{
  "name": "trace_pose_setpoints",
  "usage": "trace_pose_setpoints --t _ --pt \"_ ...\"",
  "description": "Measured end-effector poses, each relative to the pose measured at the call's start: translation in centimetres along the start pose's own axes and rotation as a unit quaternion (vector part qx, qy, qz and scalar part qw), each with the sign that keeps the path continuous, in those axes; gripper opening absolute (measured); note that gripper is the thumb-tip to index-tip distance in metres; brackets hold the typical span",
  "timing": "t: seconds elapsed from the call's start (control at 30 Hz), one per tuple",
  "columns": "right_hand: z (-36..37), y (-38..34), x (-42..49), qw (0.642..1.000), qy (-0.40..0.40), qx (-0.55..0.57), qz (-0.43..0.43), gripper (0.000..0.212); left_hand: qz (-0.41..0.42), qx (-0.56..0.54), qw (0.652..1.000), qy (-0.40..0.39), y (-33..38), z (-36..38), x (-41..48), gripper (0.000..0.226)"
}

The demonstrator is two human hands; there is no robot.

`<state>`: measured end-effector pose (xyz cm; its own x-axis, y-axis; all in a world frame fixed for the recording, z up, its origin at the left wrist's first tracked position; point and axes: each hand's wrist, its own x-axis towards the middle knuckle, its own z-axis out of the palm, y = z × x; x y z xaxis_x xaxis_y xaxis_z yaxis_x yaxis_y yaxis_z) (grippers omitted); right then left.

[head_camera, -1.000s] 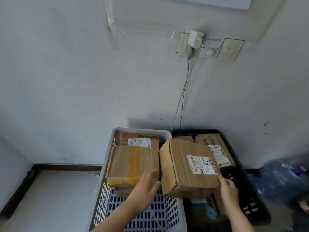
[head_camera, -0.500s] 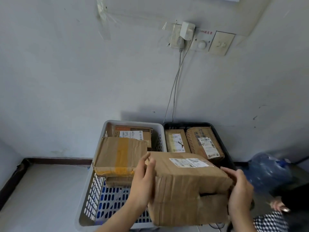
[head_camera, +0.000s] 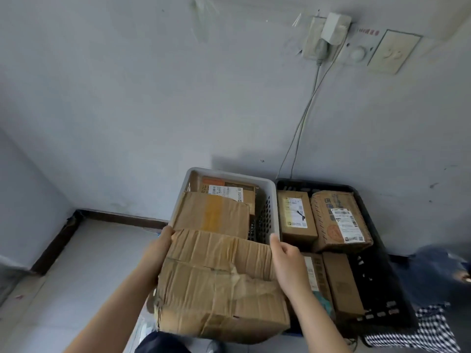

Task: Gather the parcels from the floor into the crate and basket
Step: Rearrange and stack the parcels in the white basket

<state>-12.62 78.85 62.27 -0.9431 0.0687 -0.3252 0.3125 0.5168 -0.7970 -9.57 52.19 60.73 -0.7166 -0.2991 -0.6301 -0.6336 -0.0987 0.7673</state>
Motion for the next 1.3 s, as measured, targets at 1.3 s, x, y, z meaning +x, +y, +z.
trace_pose_setpoints --t 1.3 --pt "3.3 3.1 5.5 0.97 -0.19 -0.089 0.122 0.059 0.052 0.006 0.996 -0.077 -2.5 0.3 3.9 0.082"
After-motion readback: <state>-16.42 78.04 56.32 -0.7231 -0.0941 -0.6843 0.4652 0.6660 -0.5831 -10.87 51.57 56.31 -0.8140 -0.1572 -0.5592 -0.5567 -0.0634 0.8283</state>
